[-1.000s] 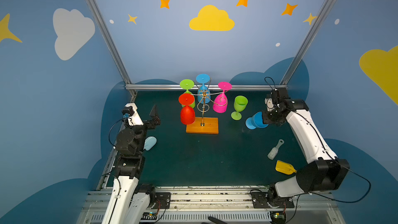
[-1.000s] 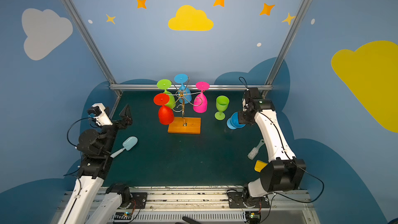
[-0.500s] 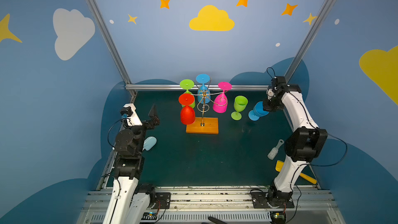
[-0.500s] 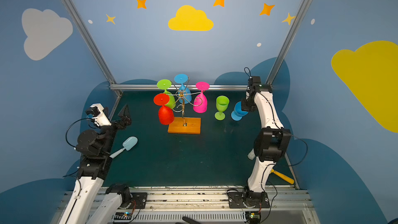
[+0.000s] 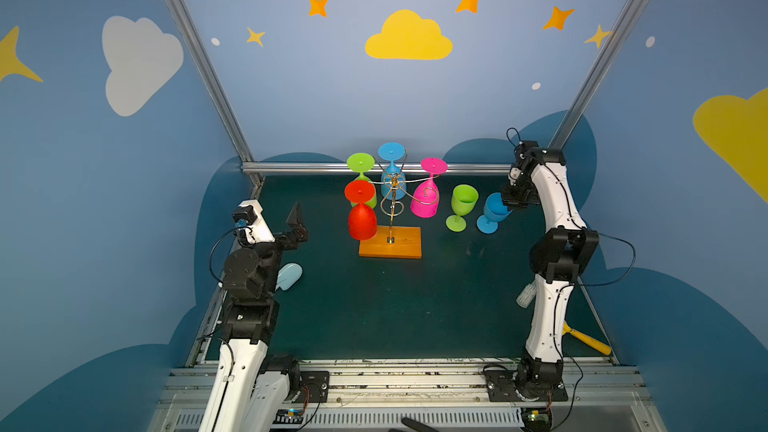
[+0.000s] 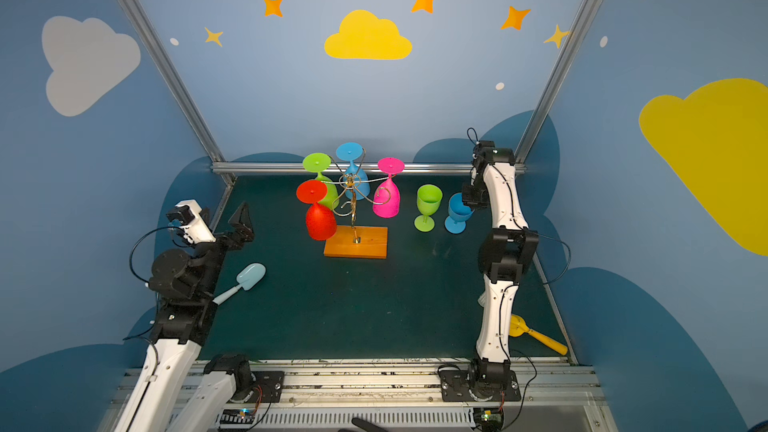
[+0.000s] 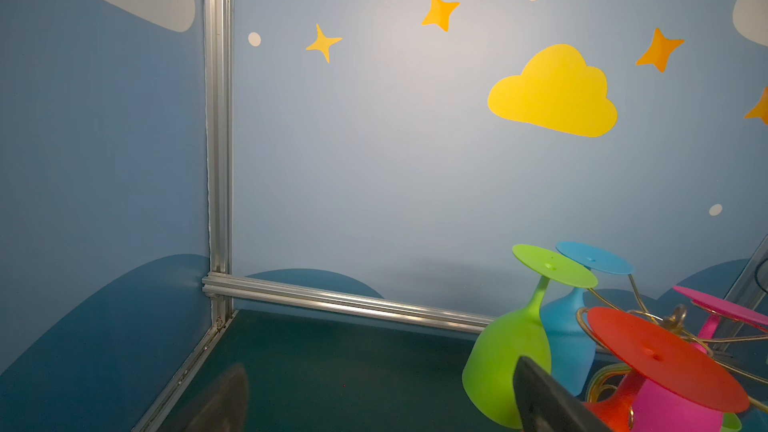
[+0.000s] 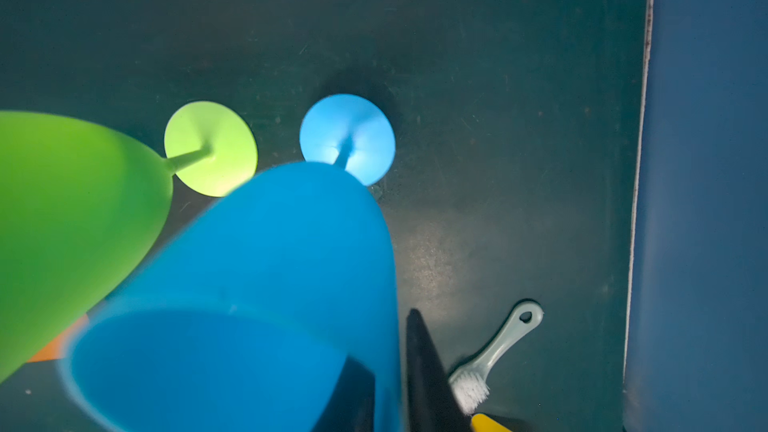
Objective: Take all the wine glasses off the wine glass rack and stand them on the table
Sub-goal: 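Set the blue glass upright beside the lime green glass, open right gripper, then raise the right gripper off the blue glass while the left arm turns toward the rack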
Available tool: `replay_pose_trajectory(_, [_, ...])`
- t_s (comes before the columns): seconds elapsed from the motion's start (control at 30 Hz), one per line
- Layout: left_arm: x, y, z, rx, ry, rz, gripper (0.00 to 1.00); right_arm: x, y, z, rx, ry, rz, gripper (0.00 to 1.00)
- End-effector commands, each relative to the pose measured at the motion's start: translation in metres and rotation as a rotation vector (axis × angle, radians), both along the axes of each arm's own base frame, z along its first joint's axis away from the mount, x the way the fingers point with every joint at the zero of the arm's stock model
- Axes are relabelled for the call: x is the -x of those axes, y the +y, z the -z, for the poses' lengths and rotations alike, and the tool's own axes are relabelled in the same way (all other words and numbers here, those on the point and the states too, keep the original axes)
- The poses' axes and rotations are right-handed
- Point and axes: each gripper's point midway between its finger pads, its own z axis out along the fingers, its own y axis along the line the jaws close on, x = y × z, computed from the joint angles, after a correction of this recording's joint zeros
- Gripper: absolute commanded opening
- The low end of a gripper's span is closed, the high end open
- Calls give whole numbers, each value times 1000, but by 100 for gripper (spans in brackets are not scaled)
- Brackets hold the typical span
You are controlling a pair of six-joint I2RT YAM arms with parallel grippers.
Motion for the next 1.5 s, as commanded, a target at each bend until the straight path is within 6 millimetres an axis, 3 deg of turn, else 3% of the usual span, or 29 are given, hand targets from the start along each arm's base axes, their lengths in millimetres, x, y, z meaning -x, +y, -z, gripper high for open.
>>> replay_pose_trajectory(0.0, [-1,1,2,6,6,1,98,3,5,-13,-28,-17,-28,24])
replay_pose_trajectory(0.23, [0,3,2,8,4,-10,98,-2,8,-34,-60,-97,-31,35])
replay_pose_trajectory(0.43, [1,5,3,12,6,-20,98,-3,-1,-58,-87,-179,9,42])
replay_pose_trajectory(0.73, [1,8,5,22,10,-37,98,8,-6,-88,-154,-302,51,52])
replay_pose_trajectory(0.87, [1,8,5,28,18,-36,98,23,5,-113,-229,-355,83,52])
replay_pose_trajectory(1.03, [-2,4,9,44,59,-9,97,49,38,-148,-385,-500,6,52])
replay_pose_trajectory(1.13, [-4,0,12,63,96,20,97,66,62,-167,-450,-676,-120,54])
replay_pose_trajectory(1.27, [-3,-9,14,117,154,84,95,98,73,-191,-511,-909,-129,60])
replay_pose_trajectory(1.47, [-3,-34,15,347,234,292,90,136,97,-199,-618,-998,-219,66])
